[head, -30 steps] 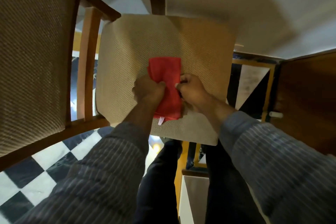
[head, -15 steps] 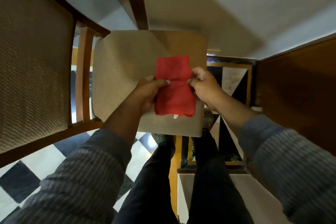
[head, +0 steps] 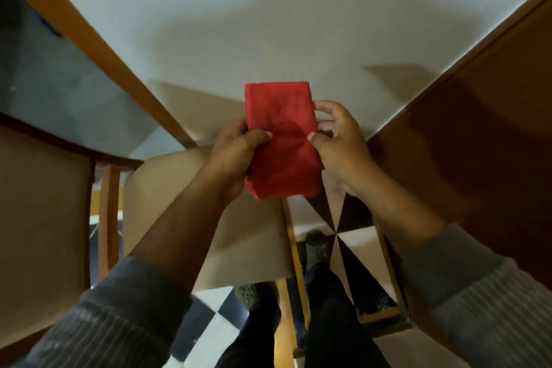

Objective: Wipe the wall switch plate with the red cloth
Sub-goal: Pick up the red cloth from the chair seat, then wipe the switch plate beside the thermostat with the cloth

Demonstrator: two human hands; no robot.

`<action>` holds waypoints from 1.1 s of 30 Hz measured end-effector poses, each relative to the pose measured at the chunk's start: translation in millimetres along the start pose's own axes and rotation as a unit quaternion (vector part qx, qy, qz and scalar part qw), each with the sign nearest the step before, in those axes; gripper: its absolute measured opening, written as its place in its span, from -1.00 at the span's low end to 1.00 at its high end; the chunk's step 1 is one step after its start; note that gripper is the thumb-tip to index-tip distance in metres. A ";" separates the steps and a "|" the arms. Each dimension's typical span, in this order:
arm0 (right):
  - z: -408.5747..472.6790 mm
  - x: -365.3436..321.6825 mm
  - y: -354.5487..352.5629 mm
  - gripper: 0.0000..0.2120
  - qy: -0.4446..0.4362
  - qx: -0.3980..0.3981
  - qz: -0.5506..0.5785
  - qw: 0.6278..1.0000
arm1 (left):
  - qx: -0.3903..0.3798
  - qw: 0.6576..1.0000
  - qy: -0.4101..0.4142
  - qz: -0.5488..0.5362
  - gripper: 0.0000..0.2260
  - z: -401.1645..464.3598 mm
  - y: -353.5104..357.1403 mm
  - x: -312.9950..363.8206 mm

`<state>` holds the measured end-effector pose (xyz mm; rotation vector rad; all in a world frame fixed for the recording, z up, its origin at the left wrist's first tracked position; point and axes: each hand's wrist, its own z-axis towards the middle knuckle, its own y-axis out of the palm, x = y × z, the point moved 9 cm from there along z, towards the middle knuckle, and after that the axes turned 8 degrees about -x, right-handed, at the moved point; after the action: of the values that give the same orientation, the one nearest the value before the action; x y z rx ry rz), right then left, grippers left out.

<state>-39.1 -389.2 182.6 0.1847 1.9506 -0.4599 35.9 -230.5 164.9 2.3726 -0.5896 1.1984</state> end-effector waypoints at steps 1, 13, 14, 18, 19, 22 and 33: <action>-2.0 -17.0 -17.2 -0.55 -0.019 0.009 0.002 1.000 | 0.001 1.000 0.023 0.008 -0.75 -2.6 13.1 20.2; -14.0 -227.5 -176.4 -0.44 -0.355 0.121 0.012 0.927 | 0.025 0.949 0.313 0.019 -0.93 -34.8 133.9 255.7; -16.0 -245.5 -182.8 -0.43 -0.390 0.131 0.005 0.911 | 0.036 0.939 0.341 0.022 -0.91 -40.8 137.8 274.7; -28.6 -298.3 -192.7 -0.43 -0.512 0.184 -0.059 0.837 | 0.075 0.903 0.423 0.031 -0.86 -62.2 143.4 323.7; -33.1 -310.4 -197.0 -0.44 -0.538 0.213 -0.082 0.812 | 0.079 0.894 0.439 0.034 -0.87 -66.7 147.3 335.3; -36.5 -337.0 -211.0 -0.47 -0.578 0.277 -0.114 0.759 | 0.097 0.874 0.474 0.050 -0.85 -73.1 159.3 367.2; 9.1 -365.2 -217.2 -0.59 -0.458 0.356 -0.115 0.806 | 0.240 0.784 0.496 0.285 -0.76 -74.7 148.7 418.5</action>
<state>47.9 -562.2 561.0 0.1523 0.7739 -1.1866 133.2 -389.1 575.0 1.4502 -0.6609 2.8443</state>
